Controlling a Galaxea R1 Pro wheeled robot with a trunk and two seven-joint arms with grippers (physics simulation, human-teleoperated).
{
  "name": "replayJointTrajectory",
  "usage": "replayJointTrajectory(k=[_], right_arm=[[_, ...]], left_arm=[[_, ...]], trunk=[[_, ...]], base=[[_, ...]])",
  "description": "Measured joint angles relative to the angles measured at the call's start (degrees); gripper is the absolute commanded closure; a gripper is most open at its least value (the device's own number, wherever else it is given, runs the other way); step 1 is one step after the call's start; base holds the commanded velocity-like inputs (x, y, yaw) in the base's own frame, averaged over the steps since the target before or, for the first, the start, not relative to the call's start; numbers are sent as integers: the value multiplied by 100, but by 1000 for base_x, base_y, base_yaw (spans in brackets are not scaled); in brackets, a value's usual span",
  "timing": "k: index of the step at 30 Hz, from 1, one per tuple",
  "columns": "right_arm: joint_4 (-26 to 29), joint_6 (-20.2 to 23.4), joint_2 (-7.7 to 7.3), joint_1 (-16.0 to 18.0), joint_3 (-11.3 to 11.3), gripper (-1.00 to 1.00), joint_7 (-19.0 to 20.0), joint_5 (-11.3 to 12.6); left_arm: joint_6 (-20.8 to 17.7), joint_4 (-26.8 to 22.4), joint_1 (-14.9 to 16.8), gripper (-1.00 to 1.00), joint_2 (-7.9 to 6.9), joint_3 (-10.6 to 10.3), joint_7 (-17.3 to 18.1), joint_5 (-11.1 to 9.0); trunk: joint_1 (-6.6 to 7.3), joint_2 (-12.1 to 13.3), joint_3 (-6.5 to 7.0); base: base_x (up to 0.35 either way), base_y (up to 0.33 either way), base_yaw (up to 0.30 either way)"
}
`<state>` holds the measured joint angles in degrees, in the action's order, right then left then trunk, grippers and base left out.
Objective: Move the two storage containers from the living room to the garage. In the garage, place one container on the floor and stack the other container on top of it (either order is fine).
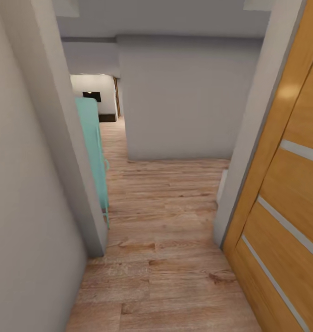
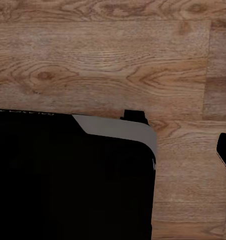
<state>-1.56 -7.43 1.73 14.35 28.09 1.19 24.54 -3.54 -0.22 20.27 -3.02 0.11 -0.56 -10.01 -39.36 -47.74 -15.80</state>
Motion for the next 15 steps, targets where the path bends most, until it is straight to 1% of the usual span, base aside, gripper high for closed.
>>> replayJointTrajectory(k=[5,9,11,13,15], right_arm=[[-1,0,-1,0,0,-100,-1,0],[-2,5,8,0,0,-100,0,0],[-2,7,13,0,0,-100,0,0],[-2,8,7,0,0,-100,1,0],[-1,8,2,0,0,-100,-1,0]], left_arm=[[-18,6,-89,-100,8,0,0,-5],[-34,7,-312,-100,9,0,33,-1],[-28,7,-389,-100,12,-1,175,3],[-24,5,-424,-100,12,-1,421,7],[-26,1,-438,-100,13,-1,581,9]], trunk=[[0,0,0],[0,0,0],[0,0,0],[0,0,0],[0,0,0]], base=[[321,0,0],[321,0,0],[321,0,0],[322,0,0],[322,0,0]])
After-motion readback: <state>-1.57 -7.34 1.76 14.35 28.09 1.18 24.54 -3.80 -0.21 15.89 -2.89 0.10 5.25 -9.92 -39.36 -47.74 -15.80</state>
